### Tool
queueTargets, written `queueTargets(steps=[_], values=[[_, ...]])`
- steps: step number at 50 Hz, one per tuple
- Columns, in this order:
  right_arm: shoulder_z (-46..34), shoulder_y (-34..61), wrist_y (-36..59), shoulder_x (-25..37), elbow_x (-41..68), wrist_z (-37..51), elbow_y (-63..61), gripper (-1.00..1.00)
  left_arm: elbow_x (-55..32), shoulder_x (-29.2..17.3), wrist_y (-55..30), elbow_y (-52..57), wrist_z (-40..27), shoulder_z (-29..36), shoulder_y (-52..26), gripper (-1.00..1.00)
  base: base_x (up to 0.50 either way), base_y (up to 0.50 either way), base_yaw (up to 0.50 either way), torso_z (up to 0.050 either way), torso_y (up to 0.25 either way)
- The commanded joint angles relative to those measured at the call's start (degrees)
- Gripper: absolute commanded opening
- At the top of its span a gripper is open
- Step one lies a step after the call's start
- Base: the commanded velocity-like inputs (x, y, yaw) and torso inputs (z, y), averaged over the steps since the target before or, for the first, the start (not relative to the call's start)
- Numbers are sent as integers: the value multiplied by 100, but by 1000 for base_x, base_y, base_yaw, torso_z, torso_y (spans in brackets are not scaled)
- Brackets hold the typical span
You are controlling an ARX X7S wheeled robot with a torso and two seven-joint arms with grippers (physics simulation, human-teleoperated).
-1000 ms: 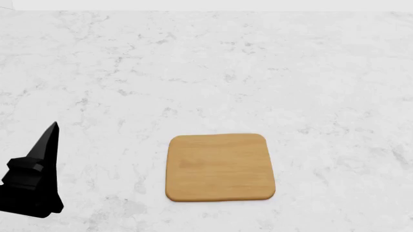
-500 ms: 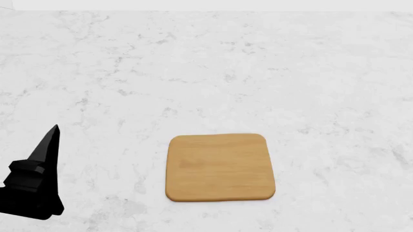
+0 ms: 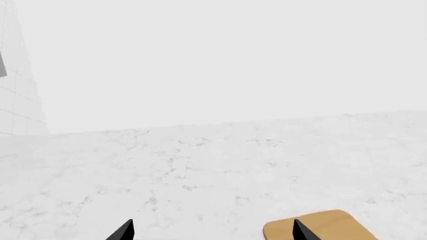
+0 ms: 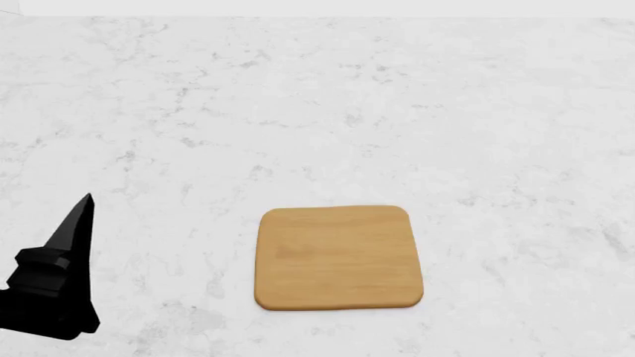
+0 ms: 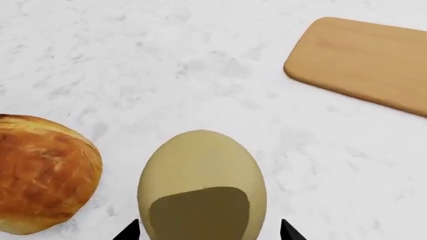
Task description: Place the bread and cheese on the cutting board.
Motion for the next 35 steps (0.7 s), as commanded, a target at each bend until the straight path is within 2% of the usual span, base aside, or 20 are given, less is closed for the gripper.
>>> queueTargets(steps=[1,4,9,10,15,20,27,35], values=[[-624,16,-167,-127,-1830,-1439,134,100,-250,113,284,81,35,-162,-65,100,0,0,0,0,0],[-844,-18,-300,-74,-2131,-1667,160,100,-43,94,187,83,170,-182,29,100,0,0,0,0,0],[-865,61,-322,-28,-1990,-1522,70,100,-22,83,204,83,178,-163,36,100,0,0,0,0,0],[-916,138,-302,14,-2017,-1487,-59,-100,-7,84,202,82,184,-156,42,100,0,0,0,0,0],[-1012,429,-122,59,-1526,-904,-129,-100,-44,63,234,78,145,-117,24,100,0,0,0,0,0],[-1016,876,-398,25,-407,219,231,-100,-83,69,299,74,180,-133,51,100,0,0,0,0,0],[-892,1660,-762,-78,-261,474,638,-100,3,41,295,81,263,-141,81,100,0,0,0,0,0],[-730,2282,-893,68,-371,355,1079,-100,99,24,323,83,364,-181,136,100,0,0,0,0,0]])
